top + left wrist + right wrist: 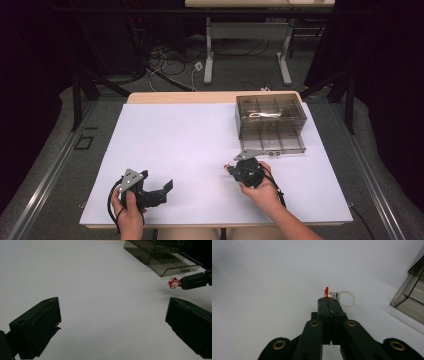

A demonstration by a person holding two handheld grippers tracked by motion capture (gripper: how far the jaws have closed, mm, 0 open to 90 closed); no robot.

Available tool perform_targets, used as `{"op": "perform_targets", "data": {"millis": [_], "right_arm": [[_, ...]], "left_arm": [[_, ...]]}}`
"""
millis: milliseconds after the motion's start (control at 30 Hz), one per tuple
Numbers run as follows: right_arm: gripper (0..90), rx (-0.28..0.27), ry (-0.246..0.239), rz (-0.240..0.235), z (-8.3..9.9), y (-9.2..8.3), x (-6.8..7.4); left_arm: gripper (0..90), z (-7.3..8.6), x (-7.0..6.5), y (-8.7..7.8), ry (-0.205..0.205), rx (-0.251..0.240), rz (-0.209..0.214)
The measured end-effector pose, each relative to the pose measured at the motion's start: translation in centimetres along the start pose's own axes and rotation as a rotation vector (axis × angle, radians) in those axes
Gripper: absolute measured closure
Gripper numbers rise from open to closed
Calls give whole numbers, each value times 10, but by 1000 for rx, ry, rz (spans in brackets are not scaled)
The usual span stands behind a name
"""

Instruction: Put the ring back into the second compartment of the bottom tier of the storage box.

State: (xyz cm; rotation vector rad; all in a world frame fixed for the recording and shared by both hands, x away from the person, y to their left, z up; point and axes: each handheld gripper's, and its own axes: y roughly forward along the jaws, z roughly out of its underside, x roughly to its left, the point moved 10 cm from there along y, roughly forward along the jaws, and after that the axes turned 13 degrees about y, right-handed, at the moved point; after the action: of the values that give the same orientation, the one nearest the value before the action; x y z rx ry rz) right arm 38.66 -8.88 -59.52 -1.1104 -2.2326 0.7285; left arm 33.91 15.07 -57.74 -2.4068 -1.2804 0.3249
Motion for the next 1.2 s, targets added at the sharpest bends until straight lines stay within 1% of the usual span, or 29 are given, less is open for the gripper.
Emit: {"op": "perform_targets", "data": {"millis": [33,67,133,167,200,233,267,300,467,500,533,667,733,800,1033,1200], "right_arm": [[898,-1,3,-3,0,-1,0],[898,-14,14,-4,-2,-1,-1],[898,-12,24,-1,-3,-3,-2],[898,-30,33,-2,-4,-2,-3],[898,-23,41,-1,-4,-4,-3],[898,-33,43,-2,-5,-4,-4],[898,-55,55,-7,-7,-4,-4],[898,-45,52,2,-7,-6,-6],[897,-77,86,11,-11,-9,-9],[897,-77,86,11,-11,-9,-9],[898,-87,102,10,-12,-10,-10],[898,-93,113,19,-14,-13,-14],[898,-100,126,18,-14,-13,-14],[898,-98,125,23,-15,-15,-16],[897,-117,147,30,-17,-18,-21],[897,-133,165,36,-19,-22,-27]], "left_arm": [[4,0,0,0,-1,0,-1],[4,0,0,0,-1,0,-1],[4,0,0,0,0,1,-1],[4,0,0,0,-1,-2,0],[4,0,0,0,-1,-1,0],[4,0,0,0,-2,-2,0],[4,0,0,0,-2,-2,0],[4,0,0,0,-2,-2,-1],[4,0,0,0,-2,-2,0],[4,0,0,0,-2,-2,0],[4,0,0,0,-2,-2,0],[4,0,1,0,-2,-3,-1],[4,0,1,0,-2,-3,-1],[4,0,1,0,-2,-3,-1],[4,0,1,-1,1,2,1],[4,0,1,0,-3,-2,-1]]}}
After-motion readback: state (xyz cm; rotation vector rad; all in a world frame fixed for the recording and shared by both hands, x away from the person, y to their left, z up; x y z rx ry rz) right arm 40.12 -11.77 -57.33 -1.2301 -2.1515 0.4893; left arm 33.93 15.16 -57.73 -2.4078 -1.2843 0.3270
